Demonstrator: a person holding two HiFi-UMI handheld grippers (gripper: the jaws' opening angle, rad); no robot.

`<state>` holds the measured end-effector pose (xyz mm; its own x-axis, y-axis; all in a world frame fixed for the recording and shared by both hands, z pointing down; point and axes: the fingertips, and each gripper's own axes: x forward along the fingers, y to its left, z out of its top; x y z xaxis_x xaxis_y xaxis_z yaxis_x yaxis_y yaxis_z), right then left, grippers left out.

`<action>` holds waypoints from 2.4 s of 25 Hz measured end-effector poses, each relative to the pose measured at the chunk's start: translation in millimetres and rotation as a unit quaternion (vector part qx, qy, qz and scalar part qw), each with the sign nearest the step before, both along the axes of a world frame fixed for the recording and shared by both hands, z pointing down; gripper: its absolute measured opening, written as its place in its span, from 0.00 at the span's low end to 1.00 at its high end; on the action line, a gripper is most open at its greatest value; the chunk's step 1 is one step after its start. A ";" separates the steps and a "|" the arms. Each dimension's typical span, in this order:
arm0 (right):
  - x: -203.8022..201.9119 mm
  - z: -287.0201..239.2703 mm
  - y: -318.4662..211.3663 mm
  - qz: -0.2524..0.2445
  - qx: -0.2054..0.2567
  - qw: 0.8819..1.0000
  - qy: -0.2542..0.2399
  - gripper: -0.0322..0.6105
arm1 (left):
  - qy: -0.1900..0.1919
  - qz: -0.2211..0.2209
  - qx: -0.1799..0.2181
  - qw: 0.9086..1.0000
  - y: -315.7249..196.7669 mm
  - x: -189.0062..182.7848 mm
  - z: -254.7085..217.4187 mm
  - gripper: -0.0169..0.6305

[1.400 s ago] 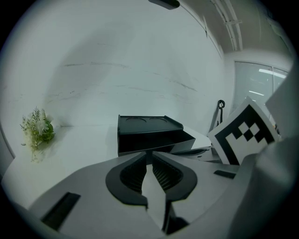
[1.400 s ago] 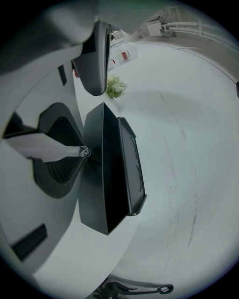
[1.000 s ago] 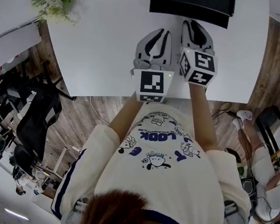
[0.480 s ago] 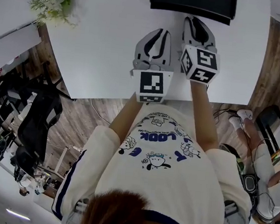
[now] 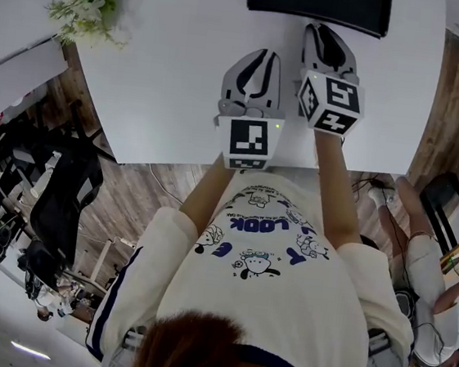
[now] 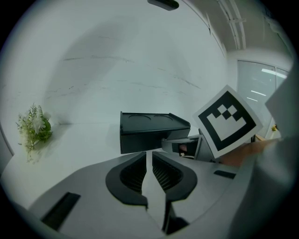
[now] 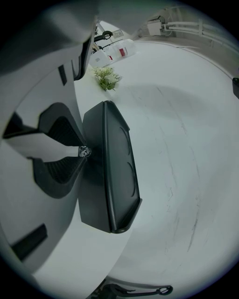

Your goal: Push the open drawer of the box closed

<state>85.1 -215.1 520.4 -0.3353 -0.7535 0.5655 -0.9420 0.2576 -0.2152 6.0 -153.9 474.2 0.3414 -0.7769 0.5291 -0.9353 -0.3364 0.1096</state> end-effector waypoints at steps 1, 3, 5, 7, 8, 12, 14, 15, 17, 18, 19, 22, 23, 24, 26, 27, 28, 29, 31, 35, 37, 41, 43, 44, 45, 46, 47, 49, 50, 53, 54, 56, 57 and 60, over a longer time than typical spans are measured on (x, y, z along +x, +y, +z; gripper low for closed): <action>-0.1 0.0 -0.8 0.000 0.000 1.000 0.000 0.18 | 0.000 0.000 0.000 1.000 -0.4 -0.5 0.2 0.10; -0.6 0.1 -2.4 0.001 0.000 1.000 -0.001 0.18 | 0.000 -0.001 -0.001 1.000 -1.4 -1.6 0.7 0.10; -1.0 0.4 -3.2 0.001 0.000 1.000 -0.002 0.18 | 0.001 -0.002 -0.001 1.000 -2.0 -2.3 1.5 0.10; -0.5 0.6 -3.5 0.003 0.001 1.000 -0.003 0.18 | 0.001 -0.002 -0.002 1.000 -2.0 -2.2 2.4 0.10; 0.0 0.6 -3.8 0.004 0.001 1.000 -0.004 0.18 | 0.001 -0.002 -0.002 1.000 -1.9 -1.9 2.5 0.10; 1.4 -0.9 -5.9 0.007 0.002 1.000 -0.006 0.18 | 0.003 -0.003 -0.002 1.000 -0.6 -0.4 0.6 0.10; 0.7 -0.8 -6.3 0.008 0.003 1.000 -0.005 0.18 | 0.004 -0.003 -0.002 1.000 0.1 -1.2 0.1 0.10; 0.2 -0.4 -6.4 0.009 0.003 1.000 -0.005 0.18 | 0.005 -0.004 -0.002 1.000 0.3 -1.9 0.0 0.10; -0.4 0.0 -6.3 0.011 0.002 1.000 -0.008 0.19 | 0.006 -0.006 -0.001 1.000 0.7 -3.1 -0.8 0.10; -0.7 -0.4 -5.7 0.013 0.001 1.000 -0.012 0.19 | 0.007 -0.007 0.001 1.000 0.9 -3.5 -1.9 0.10; -1.2 -1.4 -4.5 0.013 0.001 1.000 -0.016 0.19 | 0.008 -0.007 0.003 1.000 1.4 -3.6 -3.3 0.10; -3.5 -6.1 3.2 0.007 0.002 1.000 -0.020 0.23 | 0.010 -0.008 0.009 1.000 3.6 -4.0 -8.6 0.10; -4.4 -8.6 6.7 0.006 0.003 1.000 -0.020 0.23 | 0.012 -0.009 0.011 1.000 4.2 -4.3 -10.6 0.10; -5.2 -11.8 10.5 0.005 0.005 1.000 -0.021 0.23 | 0.013 -0.010 0.013 1.000 4.7 -4.7 -12.9 0.10; -6.8 -21.2 18.8 0.006 0.010 1.000 -0.022 0.23 | 0.016 -0.012 0.019 1.000 6.1 -6.0 -18.9 0.10; -7.9 -27.7 23.1 0.008 0.015 1.000 -0.024 0.23 | 0.017 -0.013 0.023 1.000 7.0 -7.1 -22.6 0.10; -9.3 -35.2 27.2 0.009 0.022 0.999 -0.027 0.22 | 0.018 -0.014 0.028 0.999 7.9 -8.5 -26.7 0.10; -10.9 -43.4 31.1 0.010 0.030 0.999 -0.030 0.22 | 0.019 -0.016 0.033 0.999 8.7 -10.2 -31.0 0.10; -13.8 -61.0 37.8 0.012 0.049 0.998 -0.035 0.21 | 0.024 -0.021 0.044 0.999 10.0 -13.5 -40.3 0.10; -18.4 -92.5 49.2 0.008 0.084 0.996 -0.036 0.15 | 0.029 -0.025 0.068 0.997 12.8 -16.7 -62.2 0.10; -19.9 -106.1 55.2 0.005 0.097 0.995 -0.038 0.14 | 0.031 -0.024 0.081 0.996 15.1 -16.5 -75.0 0.10; -20.5 -131.9 66.1 0.005 0.120 0.992 -0.036 0.14 | 0.040 -0.025 0.108 0.993 19.1 -17.2 -103.8 0.10; -21.1 -143.4 70.5 0.004 0.131 0.991 -0.036 0.14 | 0.042 -0.023 0.123 0.991 20.6 -17.7 -117.0 0.10; -21.6 -149.2 72.6 0.004 0.137 0.990 -0.038 0.14 | 0.042 -0.022 0.129 0.991 21.6 -17.5 -122.9 0.10; -22.2 -154.9 74.8 0.002 0.143 0.989 -0.040 0.14 | 0.042 -0.021 0.135 0.990 22.7 -17.1 -128.3 0.10; -23.0 -160.2 77.1 0.000 0.149 0.988 -0.040 0.14 | 0.042 -0.021 0.140 0.989 24.2 -16.6 -133.2 0.10; -23.9 -165.0 79.7 -0.003 0.154 0.987 -0.041 0.14 | 0.042 -0.021 0.143 0.989 25.9 -16.2 -137.6 0.10; -25.6 -172.8 84.5 -0.007 0.164 0.986 -0.039 0.14 | 0.042 -0.023 0.149 0.988 29.6 -15.8 -145.1 0.10; -26.5 -175.9 86.5 -0.008 0.167 0.985 -0.038 0.14 | 0.041 -0.024 0.152 0.987 31.1 -15.9 -148.5 0.10; -29.3 -185.2 91.2 -0.013 0.177 0.983 -0.038 0.14 | 0.039 -0.028 0.163 0.985 35.0 -17.0 -158.0 0.10; -30.0 -188.6 92.4 -0.014 0.181 0.983 -0.037 0.14 | 0.038 -0.030 0.167 0.985 36.1 -17.9 -161.0 0.10; -30.4 -195.0 95.2 -0.015 0.188 0.981 -0.036 0.14 | 0.037 -0.033 0.173 0.984 38.6 -19.8 -166.3 0.10; -29.9 -197.9 96.9 -0.014 0.191 0.981 -0.037 0.14 | 0.037 -0.034 0.175 0.983 40.3 -20.3 -168.5 0.10; -27.7 -205.6 101.5 -0.012 0.199 0.979 -0.038 0.13 | 0.035 -0.036 0.181 0.982 44.7 -20.4 -173.8 0.10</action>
<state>57.4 -113.6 314.8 -0.3856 -0.9003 0.2020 -0.9198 0.3577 -0.1616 -14.5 -109.2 300.4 0.3045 -0.9331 0.1911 -0.9525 -0.2987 0.0594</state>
